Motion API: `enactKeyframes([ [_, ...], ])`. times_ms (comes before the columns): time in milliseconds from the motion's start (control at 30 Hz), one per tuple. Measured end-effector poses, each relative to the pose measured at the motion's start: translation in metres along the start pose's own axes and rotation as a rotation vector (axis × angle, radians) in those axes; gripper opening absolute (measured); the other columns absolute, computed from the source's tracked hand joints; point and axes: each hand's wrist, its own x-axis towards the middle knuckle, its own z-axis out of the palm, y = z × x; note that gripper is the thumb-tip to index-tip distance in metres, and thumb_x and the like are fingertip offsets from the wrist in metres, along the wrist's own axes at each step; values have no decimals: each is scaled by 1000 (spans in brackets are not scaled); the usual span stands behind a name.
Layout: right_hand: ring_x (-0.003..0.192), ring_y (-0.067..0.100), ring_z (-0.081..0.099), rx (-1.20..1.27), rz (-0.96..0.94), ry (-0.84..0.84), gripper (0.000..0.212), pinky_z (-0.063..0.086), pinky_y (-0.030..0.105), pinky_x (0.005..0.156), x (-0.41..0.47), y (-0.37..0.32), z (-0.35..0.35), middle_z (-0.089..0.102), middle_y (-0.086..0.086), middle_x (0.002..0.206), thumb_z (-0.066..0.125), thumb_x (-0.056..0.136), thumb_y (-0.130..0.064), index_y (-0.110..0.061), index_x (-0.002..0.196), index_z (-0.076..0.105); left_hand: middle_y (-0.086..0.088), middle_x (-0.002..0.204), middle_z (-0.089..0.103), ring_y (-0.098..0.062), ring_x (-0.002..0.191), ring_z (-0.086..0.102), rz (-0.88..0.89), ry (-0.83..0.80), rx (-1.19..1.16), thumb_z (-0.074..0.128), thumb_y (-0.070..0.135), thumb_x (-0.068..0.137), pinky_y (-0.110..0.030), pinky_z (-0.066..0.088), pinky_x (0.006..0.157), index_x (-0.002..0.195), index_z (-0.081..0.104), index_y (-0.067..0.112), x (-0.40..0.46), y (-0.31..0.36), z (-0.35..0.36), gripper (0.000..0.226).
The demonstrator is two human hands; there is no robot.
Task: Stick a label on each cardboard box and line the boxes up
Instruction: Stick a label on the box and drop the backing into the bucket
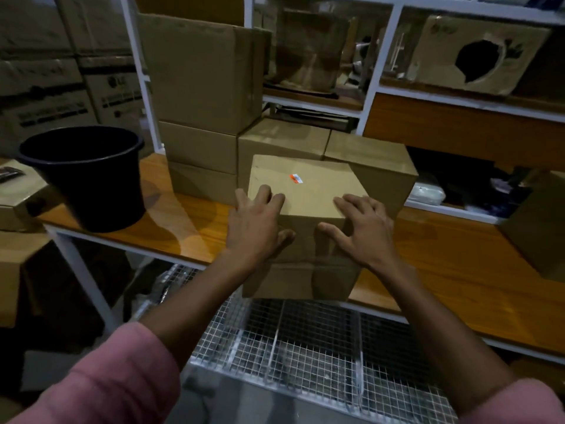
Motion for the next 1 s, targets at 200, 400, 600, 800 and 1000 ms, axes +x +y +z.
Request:
enactKeyframes([
  [200,148,21,34,1,86,6,80,-1,69,118,17,-11,-8,50,-3,152,19,90,-81,-31,145,49,-4,138,43,-37,122,40,-7,5,24,63,66,84,-48,43,94,139,43,26,10,-4,4,70],
  [400,109,21,60,102,-45,40,42,44,38,96,60,-42,-1,72,6,115,53,100,-47,-14,120,71,-4,142,41,-37,135,31,38,-8,35,60,67,85,-53,34,104,140,40,28,20,-11,13,70],
  [600,91,18,63,146,-78,29,27,50,34,80,106,-54,16,70,2,103,65,94,-33,-16,114,74,-3,123,55,-29,119,48,57,59,-4,32,65,96,-56,34,100,119,62,26,32,-18,9,54],
  [800,87,10,62,190,-75,-14,24,47,28,73,134,-49,19,74,0,102,66,93,-28,-16,111,77,-7,106,60,-23,100,51,-55,11,-271,43,26,99,-41,48,89,106,66,11,90,-24,10,28],
  [1000,85,9,60,177,-130,-52,22,44,25,71,146,-46,23,72,0,98,71,92,-33,-19,107,78,-5,111,65,-27,111,46,-76,-76,-190,43,26,98,-44,44,91,111,62,17,99,-26,17,24],
])
